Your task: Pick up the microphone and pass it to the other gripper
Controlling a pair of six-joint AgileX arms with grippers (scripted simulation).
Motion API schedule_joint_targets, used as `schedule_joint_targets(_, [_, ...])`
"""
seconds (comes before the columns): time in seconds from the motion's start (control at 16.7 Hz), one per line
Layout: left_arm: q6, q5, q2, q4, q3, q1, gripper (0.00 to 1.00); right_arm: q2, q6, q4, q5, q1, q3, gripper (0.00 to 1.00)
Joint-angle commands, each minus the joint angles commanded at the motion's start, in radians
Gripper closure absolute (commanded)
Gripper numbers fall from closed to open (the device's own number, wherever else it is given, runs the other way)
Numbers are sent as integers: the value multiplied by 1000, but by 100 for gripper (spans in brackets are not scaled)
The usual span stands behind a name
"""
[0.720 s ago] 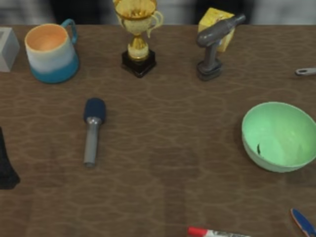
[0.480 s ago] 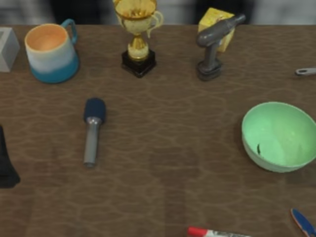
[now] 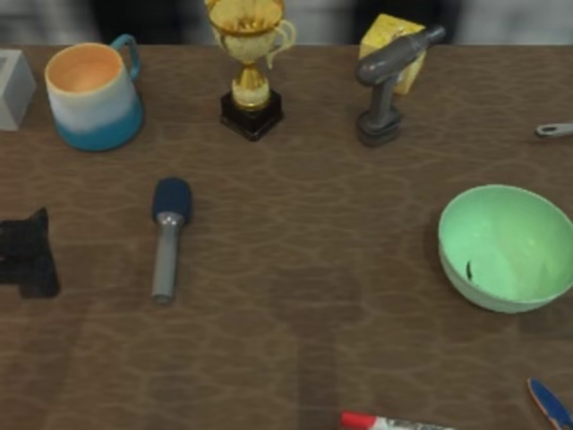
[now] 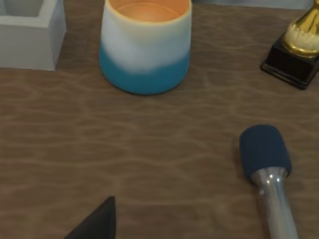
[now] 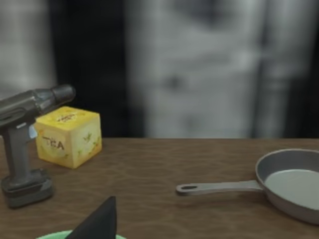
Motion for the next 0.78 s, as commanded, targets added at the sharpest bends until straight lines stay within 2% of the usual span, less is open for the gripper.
schedule_joint_targets(0.42, [-104,19,680,-317,428,-114,0,0,0,0,0,0,0,0])
schedule_joint_targets(0.78, [-173,33,1104,-518,718,-190,0,0,0,0,0,0,0,0])
